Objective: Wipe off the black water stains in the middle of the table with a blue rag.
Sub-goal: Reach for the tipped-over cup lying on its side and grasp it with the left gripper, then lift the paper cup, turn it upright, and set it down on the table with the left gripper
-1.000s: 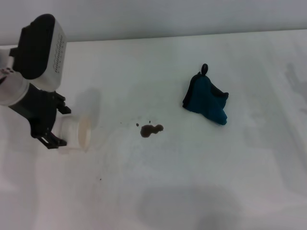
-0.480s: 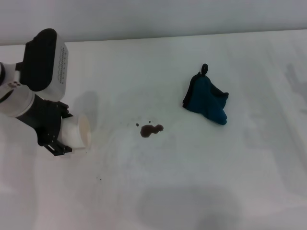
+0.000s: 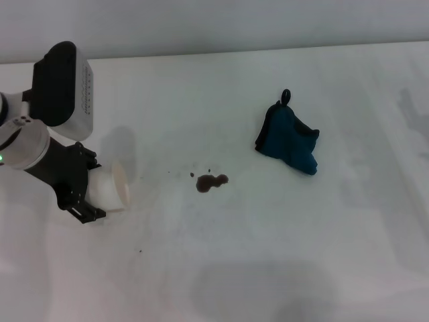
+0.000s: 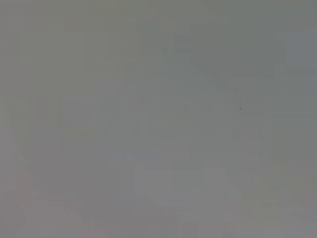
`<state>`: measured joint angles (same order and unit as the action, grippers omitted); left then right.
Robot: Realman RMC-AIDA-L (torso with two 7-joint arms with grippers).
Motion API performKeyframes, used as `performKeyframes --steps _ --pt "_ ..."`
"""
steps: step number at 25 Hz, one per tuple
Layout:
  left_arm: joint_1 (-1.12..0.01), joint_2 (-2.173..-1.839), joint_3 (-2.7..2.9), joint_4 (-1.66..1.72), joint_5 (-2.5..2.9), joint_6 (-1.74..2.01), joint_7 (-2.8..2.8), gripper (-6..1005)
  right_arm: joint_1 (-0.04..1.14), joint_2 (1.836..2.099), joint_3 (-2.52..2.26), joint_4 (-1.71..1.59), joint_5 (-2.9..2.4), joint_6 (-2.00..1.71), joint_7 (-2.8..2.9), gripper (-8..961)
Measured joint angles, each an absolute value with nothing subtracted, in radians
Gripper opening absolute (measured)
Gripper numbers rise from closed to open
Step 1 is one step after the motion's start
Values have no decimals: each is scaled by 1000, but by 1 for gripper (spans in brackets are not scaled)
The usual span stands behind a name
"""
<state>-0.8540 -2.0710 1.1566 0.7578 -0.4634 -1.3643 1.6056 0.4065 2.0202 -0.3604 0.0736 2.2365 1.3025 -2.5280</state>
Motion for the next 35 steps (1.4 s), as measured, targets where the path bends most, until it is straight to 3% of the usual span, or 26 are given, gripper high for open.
performKeyframes --steps 24,35 --pt "-834 -2075 1155 805 -511 -1353 1497 809 405 2020 -359 74 2237 1309 -2529 867" --pt "-607 -2073 1150 928 -1015 -1026 1446 805 414 2019 -357 73 2237 1297 -2532 868"
